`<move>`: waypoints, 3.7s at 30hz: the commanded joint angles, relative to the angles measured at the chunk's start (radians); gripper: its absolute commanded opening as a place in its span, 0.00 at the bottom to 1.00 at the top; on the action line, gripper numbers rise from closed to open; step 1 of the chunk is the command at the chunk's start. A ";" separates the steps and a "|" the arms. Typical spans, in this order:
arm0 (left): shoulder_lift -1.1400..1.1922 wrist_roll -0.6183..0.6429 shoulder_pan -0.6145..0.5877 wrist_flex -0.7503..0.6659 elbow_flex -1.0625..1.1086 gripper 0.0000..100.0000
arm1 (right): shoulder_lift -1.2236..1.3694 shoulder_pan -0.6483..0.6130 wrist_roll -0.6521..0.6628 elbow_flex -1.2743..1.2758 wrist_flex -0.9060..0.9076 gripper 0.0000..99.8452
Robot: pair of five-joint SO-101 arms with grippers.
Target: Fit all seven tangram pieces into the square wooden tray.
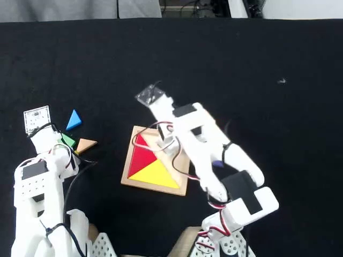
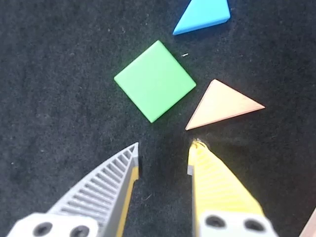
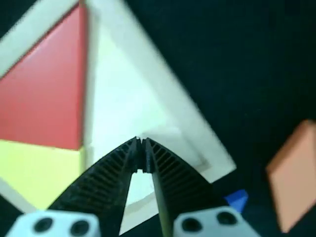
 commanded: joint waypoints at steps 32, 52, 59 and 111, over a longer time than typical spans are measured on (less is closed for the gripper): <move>-0.018 -0.009 0.025 -0.018 0.007 0.17 | 0.067 -0.011 0.044 -0.234 0.236 0.01; -0.020 -0.005 0.050 -0.020 0.010 0.17 | 0.423 0.049 0.043 -0.584 0.201 0.01; -0.020 -0.005 0.051 -0.020 0.010 0.17 | 0.426 0.060 0.043 -0.621 0.193 0.01; -0.015 -0.005 0.053 -0.020 0.010 0.17 | -0.065 0.327 0.531 -0.042 -0.005 0.19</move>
